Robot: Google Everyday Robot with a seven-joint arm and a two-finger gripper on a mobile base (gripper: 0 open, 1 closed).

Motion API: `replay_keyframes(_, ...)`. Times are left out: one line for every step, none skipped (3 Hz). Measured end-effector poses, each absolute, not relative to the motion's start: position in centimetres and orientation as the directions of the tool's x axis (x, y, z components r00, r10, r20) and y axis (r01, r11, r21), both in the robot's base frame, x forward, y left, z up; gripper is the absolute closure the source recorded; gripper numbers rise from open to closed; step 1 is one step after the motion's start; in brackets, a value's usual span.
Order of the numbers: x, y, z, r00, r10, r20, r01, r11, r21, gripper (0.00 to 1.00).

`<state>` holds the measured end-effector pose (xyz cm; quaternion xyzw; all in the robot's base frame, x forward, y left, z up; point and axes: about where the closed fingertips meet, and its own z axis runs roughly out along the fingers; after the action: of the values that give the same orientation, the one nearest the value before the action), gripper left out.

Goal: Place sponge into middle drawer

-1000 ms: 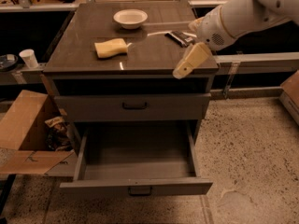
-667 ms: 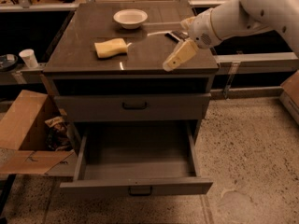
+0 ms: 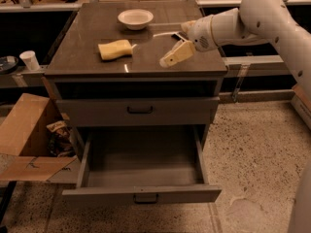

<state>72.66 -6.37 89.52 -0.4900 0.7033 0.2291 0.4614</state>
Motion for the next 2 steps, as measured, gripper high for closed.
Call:
replay_keyframes(74.3, -5.8, 88.8, -0.093, -0.436, -0.895, -0.890, 0.440, -0.122, 0.00)
replay_keyframes(76.7, -3.0, 88.3, -0.086, -0.361, -0.928, -0.890, 0.447, -0.091, 0.00)
